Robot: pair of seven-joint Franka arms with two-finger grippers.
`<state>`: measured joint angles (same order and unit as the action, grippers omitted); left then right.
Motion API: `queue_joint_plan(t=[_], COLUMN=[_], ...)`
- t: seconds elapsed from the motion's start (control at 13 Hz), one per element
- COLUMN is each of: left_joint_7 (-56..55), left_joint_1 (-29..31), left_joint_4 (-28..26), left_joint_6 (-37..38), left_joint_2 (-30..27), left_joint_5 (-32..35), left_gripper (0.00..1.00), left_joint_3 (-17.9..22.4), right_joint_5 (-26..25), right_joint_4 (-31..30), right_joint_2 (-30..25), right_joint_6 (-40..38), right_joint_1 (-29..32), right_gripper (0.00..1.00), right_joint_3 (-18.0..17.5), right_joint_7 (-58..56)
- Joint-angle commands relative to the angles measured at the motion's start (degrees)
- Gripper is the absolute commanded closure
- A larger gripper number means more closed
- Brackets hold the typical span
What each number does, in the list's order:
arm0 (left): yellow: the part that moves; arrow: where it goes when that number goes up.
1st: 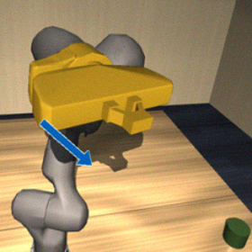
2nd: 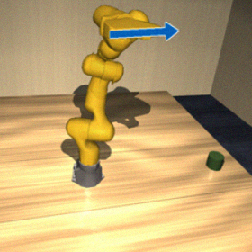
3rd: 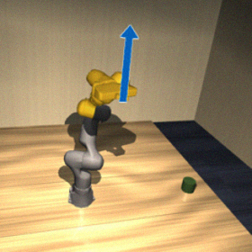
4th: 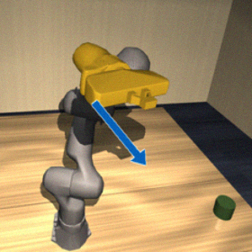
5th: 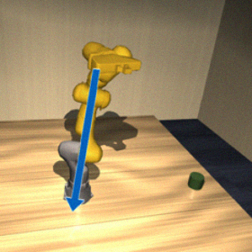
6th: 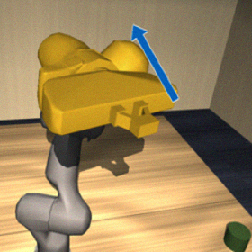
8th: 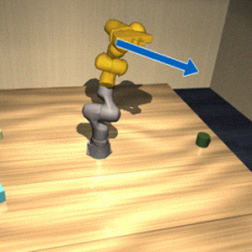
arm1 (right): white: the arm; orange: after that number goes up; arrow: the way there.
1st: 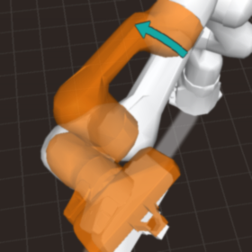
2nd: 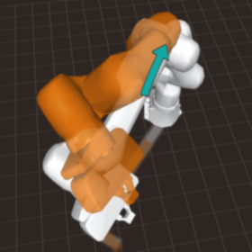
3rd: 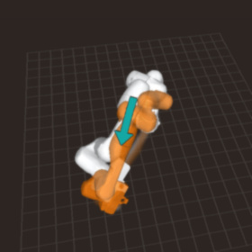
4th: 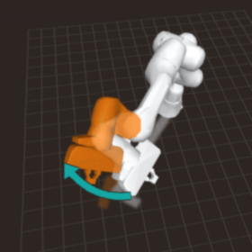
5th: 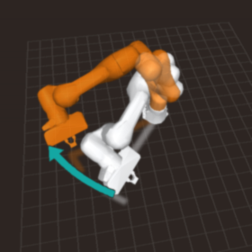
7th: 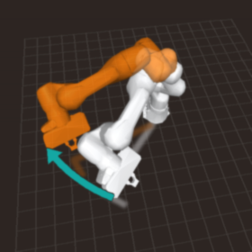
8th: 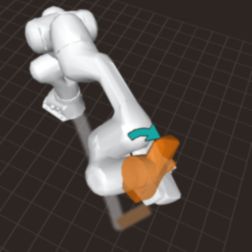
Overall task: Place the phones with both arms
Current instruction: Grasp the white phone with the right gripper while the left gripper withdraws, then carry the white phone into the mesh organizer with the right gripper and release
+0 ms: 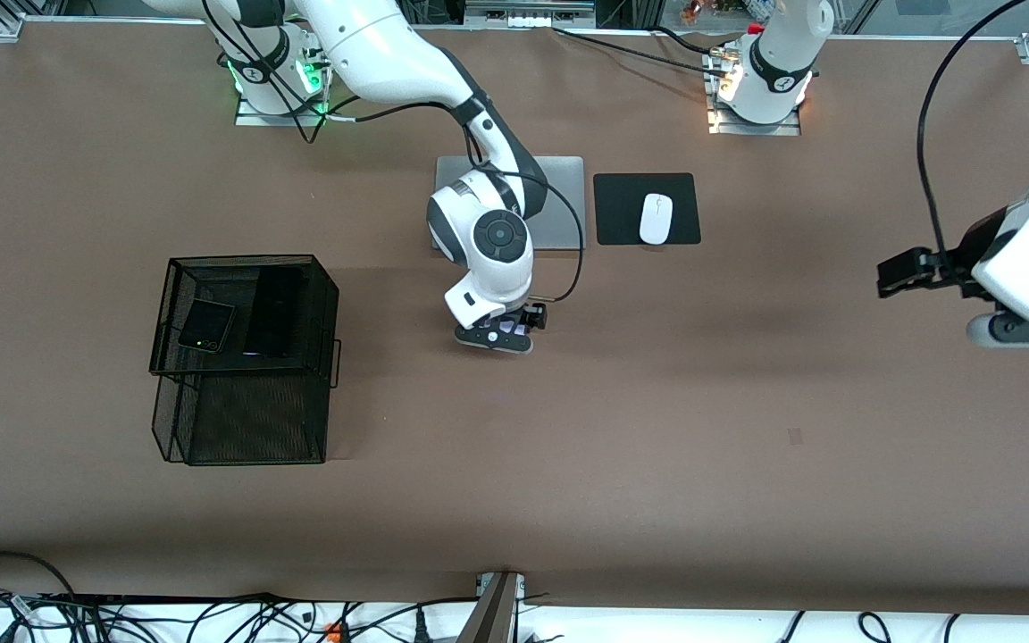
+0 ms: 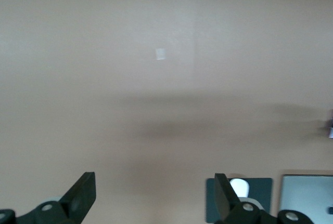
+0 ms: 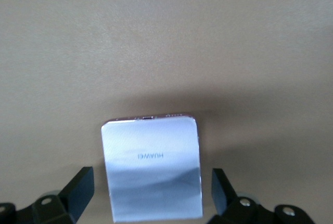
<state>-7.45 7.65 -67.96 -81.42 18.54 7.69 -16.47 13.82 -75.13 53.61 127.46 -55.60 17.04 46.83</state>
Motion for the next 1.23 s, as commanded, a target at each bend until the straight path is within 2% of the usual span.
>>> queue_joint_plan(t=[0.0, 0.08, 0.15, 0.23, 0.31, 0.46, 0.69, 0.93, 1.08, 1.16], left_joint_7=[6.2, 6.9, 7.0, 7.3, 7.7, 8.0, 8.1, 8.0, 8.0, 7.8], left_joint_1=[-2.0, -4.6, -6.8, -8.2, -8.2, -7.6, -7.6, -7.6, -7.6, -7.7], left_joint_4=[-30.9, -36.3, -36.5, -35.3, -34.1, -31.2, -28.9, -28.9, -28.9, -28.9], left_joint_6=[-15.5, -17.4, -17.5, -17.5, -17.5, -17.2, -17.0, -16.8, -16.8, -16.8], left_joint_2=[-22.2, -26.3, -26.4, -25.4, -24.0, -21.9, -20.0, -20.1, -20.1, -20.0], left_joint_5=[-5.0, -6.8, -6.7, -7.1, -7.1, -7.1, -7.0, -7.0, -6.9, -6.9], left_gripper=[0.0, 0.0, 0.0, 0.0, 0.0, 0.0, 0.0, 0.0, 0.0, 0.0], left_joint_3=[7.9, 10.4, 12.7, 14.7, 15.1, 15.1, 15.0, 14.7, 14.5, 14.5], right_joint_5=[0.2, 0.2, 0.2, 0.1, 0.1, 0.2, 0.3, 0.4, 0.2, 0.1], right_joint_4=[1.1, 1.0, 1.0, 1.1, 1.4, 1.8, 5.5, 9.6, 9.5, 9.3], right_joint_2=[2.3, 2.4, 2.3, 1.9, 1.1, -1.9, -9.5, -14.4, -17.7, -18.3], right_joint_6=[2.4, 2.4, 2.4, 2.2, 1.3, -4.6, -16.0, -28.6, -32.1, -33.0], right_joint_1=[-0.6, -0.6, -0.6, -0.6, -0.6, -0.4, 1.4, 9.0, 14.8, 17.5], right_gripper=[0.0, 0.08, 0.44, 0.66, 0.69, 0.69, 0.69, 0.69, 0.69, 0.69], right_joint_3=[0.2, 0.2, 0.2, 0.4, 0.5, 1.5, 3.1, 3.1, 3.0, 4.2], right_joint_7=[0.4, 0.0, -0.2, -0.9, -1.0, -1.1, -3.3, -12.3, -22.9, -28.3])
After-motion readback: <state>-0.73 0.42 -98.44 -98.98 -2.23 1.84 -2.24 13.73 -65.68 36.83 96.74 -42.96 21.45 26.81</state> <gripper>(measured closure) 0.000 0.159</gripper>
